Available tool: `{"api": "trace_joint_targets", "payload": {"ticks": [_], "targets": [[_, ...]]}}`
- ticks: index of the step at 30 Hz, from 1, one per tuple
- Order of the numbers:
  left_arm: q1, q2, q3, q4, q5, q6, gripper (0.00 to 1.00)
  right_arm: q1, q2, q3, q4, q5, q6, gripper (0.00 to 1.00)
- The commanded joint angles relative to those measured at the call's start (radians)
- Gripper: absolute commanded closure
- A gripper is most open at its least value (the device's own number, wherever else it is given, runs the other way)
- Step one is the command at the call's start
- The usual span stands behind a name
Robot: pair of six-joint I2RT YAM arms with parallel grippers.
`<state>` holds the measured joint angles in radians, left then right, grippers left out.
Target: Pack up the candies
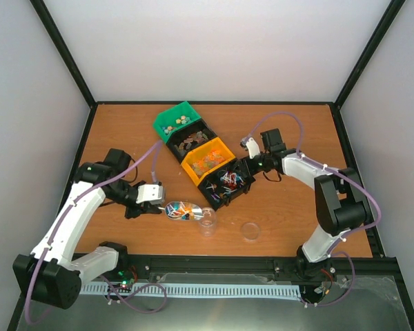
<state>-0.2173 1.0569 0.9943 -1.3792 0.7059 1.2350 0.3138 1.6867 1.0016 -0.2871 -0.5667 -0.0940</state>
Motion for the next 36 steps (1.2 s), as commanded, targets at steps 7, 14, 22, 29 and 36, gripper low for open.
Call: {"api": "trace_joint_targets", "payload": {"ticks": [7,14,22,29,36], "targets": [[-0.049,0.027,0.083,0.034,-0.031,-0.086,0.99,-0.005,-0.057,-0.005,0.031,0.004,0.01,0.11],[-0.099,0.027,0.084,0.026,-0.068,-0.09,0.99,-0.01,-0.055,-0.002,0.042,0.019,0.021,0.0],[-0.134,0.072,0.124,0.04,-0.11,-0.169,0.99,-0.013,-0.061,-0.007,0.049,0.015,0.038,0.0],[-0.166,0.084,0.129,0.044,-0.153,-0.173,0.99,-0.014,-0.061,-0.006,0.048,0.024,0.037,0.0],[-0.191,0.098,0.148,0.046,-0.17,-0.208,0.99,-0.015,-0.06,-0.006,0.044,0.022,0.038,0.0]]}}
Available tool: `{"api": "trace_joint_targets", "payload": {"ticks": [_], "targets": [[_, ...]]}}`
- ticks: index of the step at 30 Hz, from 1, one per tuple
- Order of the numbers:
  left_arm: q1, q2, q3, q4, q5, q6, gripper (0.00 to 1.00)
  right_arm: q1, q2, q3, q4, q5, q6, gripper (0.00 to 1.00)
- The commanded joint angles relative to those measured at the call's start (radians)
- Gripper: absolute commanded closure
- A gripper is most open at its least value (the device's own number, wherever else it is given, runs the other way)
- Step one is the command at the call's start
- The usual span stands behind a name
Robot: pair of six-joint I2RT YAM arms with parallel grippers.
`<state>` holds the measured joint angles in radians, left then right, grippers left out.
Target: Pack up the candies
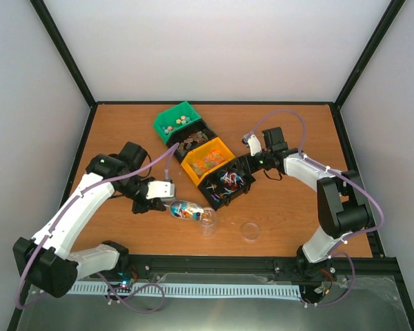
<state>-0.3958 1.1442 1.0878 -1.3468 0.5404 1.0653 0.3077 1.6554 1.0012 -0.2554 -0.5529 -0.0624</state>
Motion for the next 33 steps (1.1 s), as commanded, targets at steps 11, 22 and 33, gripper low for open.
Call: {"api": "trace_joint_targets", "payload": {"ticks": [11,22,33], "targets": [[-0.071,0.024,0.093,-0.007,-0.056,-0.058,0.99,-0.009,-0.02,-0.002,0.018,0.006,0.008,0.0],[-0.109,0.085,0.169,-0.025,-0.096,-0.132,0.99,-0.009,-0.026,-0.018,0.028,0.003,0.019,0.0],[-0.142,0.105,0.218,-0.074,-0.111,-0.11,0.99,-0.009,-0.025,-0.024,0.035,-0.002,0.023,0.0]]}}
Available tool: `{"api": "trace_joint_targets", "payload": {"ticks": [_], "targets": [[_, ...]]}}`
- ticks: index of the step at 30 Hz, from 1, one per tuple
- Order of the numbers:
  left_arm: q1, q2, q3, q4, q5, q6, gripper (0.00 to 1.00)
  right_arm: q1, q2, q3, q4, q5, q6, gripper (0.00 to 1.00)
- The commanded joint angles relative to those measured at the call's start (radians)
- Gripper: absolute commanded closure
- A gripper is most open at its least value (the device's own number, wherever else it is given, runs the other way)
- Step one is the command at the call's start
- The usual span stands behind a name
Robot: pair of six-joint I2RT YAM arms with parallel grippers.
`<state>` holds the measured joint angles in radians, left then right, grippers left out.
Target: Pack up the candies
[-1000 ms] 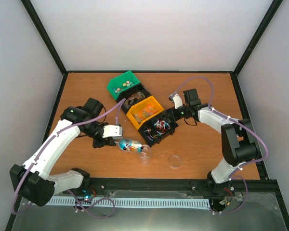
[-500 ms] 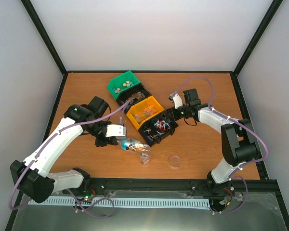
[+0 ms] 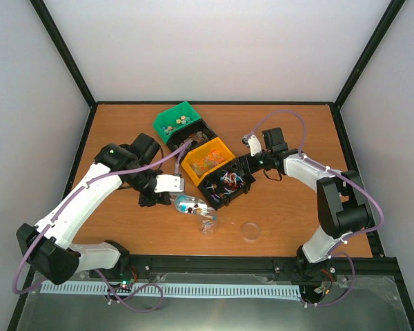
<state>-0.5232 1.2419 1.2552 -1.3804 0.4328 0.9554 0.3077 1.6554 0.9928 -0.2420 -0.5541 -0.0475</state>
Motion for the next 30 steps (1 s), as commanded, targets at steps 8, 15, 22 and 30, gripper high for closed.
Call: {"api": "trace_joint_targets", "payload": {"ticks": [8,15,22,30], "targets": [[-0.073,0.02,0.08,-0.059,-0.051,-0.005,0.99,-0.009,-0.026,-0.022,0.027,-0.007,0.009,0.0],[-0.142,0.039,0.102,-0.068,-0.118,-0.051,0.99,-0.009,-0.023,-0.023,0.029,-0.002,0.007,0.0],[-0.154,0.087,0.176,-0.109,-0.148,-0.092,0.99,-0.009,-0.022,-0.027,0.038,-0.005,0.009,0.0],[-0.155,0.097,0.216,-0.174,-0.136,-0.079,0.99,-0.014,-0.031,-0.023,0.015,-0.015,-0.017,0.0]]}}
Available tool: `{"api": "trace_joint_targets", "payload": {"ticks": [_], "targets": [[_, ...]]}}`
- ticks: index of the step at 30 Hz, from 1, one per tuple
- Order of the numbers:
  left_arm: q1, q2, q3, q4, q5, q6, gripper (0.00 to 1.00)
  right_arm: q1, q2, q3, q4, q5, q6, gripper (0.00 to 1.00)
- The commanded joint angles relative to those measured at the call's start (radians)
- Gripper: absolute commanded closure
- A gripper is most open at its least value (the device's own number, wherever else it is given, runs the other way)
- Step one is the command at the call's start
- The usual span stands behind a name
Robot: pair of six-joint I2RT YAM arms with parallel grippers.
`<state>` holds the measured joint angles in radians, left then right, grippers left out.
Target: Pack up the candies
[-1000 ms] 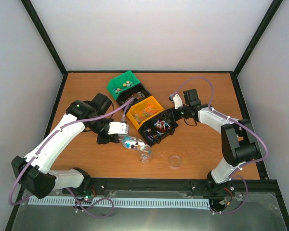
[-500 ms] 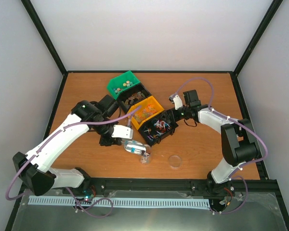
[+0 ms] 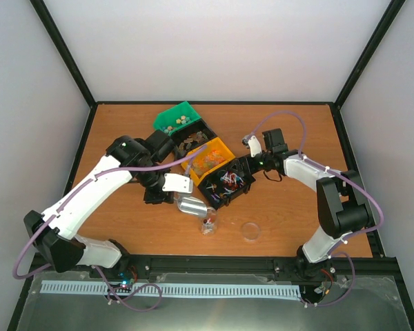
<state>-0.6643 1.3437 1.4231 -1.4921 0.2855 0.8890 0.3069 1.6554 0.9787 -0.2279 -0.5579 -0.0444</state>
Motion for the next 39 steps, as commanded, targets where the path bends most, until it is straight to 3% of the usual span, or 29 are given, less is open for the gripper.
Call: {"api": "trace_joint_targets", "payload": {"ticks": [1,11,21,32,39], "targets": [[-0.014,-0.005,0.055,-0.059,0.014,-0.036,0.99,-0.015,-0.035,-0.008,-0.008,-0.016,-0.028,0.0],[0.0,0.178,0.283,-0.021,-0.032,-0.299,0.99,-0.036,-0.08,-0.01,-0.169,-0.023,-0.118,0.08],[-0.007,0.506,0.518,-0.116,-0.154,-0.494,0.99,-0.096,-0.014,0.014,-0.288,-0.078,-0.119,0.34],[-0.079,0.542,0.373,0.12,-0.249,-0.654,0.99,-0.095,0.056,0.021,-0.275,-0.16,-0.057,0.59],[-0.083,0.562,0.291,0.209,-0.283,-0.696,0.99,-0.094,0.057,0.006,-0.26,-0.172,-0.041,0.64]]}}
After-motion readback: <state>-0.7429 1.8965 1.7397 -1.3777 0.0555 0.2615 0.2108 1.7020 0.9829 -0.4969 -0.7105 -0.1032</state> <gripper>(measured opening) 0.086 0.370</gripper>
